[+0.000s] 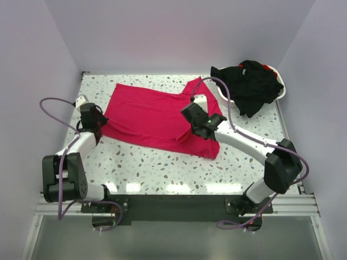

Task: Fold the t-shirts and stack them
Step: Fold the tshirt

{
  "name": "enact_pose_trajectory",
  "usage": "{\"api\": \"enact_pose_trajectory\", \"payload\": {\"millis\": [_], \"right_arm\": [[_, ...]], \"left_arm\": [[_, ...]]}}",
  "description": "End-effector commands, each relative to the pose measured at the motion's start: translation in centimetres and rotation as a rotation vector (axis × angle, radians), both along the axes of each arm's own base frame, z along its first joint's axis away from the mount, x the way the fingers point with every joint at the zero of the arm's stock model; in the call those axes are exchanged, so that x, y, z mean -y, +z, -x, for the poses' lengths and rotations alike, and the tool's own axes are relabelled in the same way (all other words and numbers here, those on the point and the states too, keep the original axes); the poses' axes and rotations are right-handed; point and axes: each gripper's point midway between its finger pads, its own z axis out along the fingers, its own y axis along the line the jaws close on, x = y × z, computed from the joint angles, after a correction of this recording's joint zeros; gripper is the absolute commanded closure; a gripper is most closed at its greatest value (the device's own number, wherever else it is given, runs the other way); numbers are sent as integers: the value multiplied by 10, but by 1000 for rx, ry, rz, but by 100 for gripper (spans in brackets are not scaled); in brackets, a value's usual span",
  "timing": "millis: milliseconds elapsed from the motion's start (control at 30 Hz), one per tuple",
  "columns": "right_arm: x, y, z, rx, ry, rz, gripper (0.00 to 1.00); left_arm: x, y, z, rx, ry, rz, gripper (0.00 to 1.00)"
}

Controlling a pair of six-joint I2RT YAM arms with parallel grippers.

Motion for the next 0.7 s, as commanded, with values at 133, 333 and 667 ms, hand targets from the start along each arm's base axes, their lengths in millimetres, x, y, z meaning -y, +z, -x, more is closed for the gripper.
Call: {"api": "enact_pose_trajectory", "payload": {"millis": [133, 333, 667], "right_arm": [[7, 20, -54, 39, -16, -37, 100], [14, 11, -77, 15, -34, -14, 100], [18, -10, -105, -33, -60, 21, 100]], "left_arm": [[-4, 25, -45, 64, -12, -57, 100], [-6, 23, -64, 51, -5, -63, 100], [-9, 13, -91, 10, 4, -74, 100]]}}
